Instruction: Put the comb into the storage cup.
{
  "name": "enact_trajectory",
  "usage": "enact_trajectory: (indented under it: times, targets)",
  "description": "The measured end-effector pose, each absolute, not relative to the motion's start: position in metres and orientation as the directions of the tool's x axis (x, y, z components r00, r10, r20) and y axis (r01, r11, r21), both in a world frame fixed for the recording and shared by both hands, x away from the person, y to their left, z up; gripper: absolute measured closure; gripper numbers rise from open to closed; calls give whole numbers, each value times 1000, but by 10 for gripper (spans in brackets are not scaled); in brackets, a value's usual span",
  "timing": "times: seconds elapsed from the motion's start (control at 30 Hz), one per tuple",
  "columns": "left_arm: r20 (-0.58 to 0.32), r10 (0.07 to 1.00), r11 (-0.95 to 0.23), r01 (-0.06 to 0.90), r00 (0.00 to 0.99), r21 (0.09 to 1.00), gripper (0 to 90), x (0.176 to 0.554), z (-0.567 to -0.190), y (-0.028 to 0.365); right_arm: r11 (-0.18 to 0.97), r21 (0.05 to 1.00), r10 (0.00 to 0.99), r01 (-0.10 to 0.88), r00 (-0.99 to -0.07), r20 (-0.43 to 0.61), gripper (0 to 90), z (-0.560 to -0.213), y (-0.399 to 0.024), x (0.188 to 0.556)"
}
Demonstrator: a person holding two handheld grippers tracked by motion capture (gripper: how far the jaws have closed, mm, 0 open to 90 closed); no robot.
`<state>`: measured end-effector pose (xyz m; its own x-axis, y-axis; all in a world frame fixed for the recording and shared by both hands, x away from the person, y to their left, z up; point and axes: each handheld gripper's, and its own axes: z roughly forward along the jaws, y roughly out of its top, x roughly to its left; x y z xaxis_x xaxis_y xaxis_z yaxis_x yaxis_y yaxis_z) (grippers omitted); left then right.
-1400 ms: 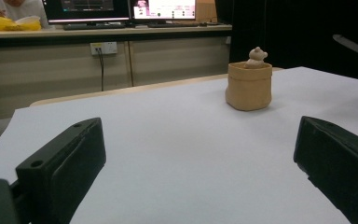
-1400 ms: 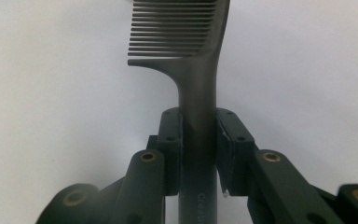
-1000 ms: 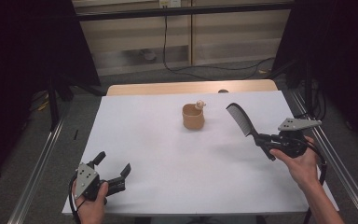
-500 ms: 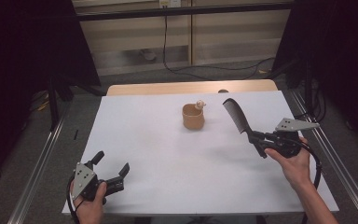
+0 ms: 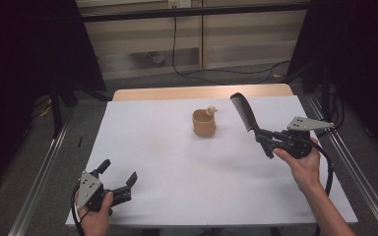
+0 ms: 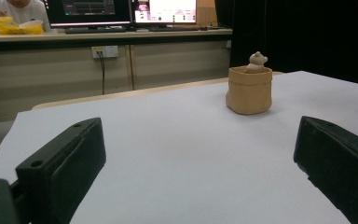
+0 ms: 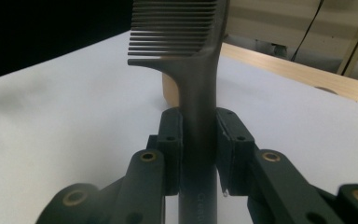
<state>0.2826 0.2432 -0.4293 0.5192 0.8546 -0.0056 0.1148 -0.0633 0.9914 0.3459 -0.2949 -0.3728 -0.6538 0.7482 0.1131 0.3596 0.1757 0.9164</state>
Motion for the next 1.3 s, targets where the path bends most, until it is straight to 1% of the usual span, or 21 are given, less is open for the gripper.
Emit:
enact_trajectory:
  times: [0.2,0.37,1.3]
  targets:
    - [-11,852,-58,116,524,992,23,283,-429,244,149,927,735,343,-666,127,729,-370,-286,355]
    - [-7,853,-60,112,522,992,23,282,-429,244,146,939,733,313,-671,110,729,-368,-278,362]
    - [-10,853,-58,114,522,992,23,283,-429,244,76,963,711,258,-691,129,729,-360,-243,404]
